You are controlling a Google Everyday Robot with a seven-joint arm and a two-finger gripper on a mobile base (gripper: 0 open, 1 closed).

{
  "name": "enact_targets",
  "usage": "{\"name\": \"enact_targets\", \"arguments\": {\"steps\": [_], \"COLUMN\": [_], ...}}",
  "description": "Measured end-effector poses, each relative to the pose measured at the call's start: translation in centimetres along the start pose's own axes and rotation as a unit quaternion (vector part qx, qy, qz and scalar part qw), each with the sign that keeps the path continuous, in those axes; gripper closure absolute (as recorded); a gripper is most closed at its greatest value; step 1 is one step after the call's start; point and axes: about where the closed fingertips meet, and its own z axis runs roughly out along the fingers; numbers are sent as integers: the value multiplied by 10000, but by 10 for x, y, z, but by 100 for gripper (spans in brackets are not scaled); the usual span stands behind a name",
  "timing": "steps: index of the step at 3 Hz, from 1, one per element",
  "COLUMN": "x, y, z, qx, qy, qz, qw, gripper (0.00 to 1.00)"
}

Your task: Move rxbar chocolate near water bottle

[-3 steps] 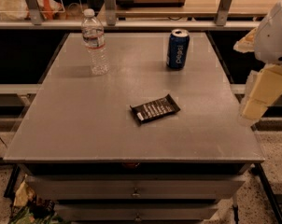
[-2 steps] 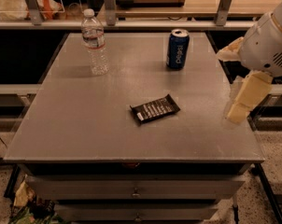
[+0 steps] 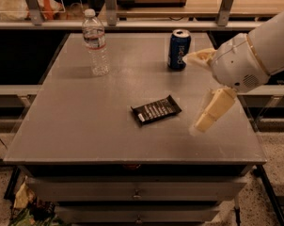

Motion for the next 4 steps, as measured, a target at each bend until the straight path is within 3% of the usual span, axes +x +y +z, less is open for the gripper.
{"name": "enact_targets", "arguments": {"steps": [1, 2, 3, 4], "x": [-5, -7, -7, 1], "y": [-3, -11, -9, -19], "z": [18, 19, 19, 24], "qx": [353, 535, 507, 769], "qy": [-308, -328, -324, -291], "qz": [-157, -184, -190, -35], "qw": [9988, 9979, 9980, 9966], "gripper": [0, 0, 0, 0]}}
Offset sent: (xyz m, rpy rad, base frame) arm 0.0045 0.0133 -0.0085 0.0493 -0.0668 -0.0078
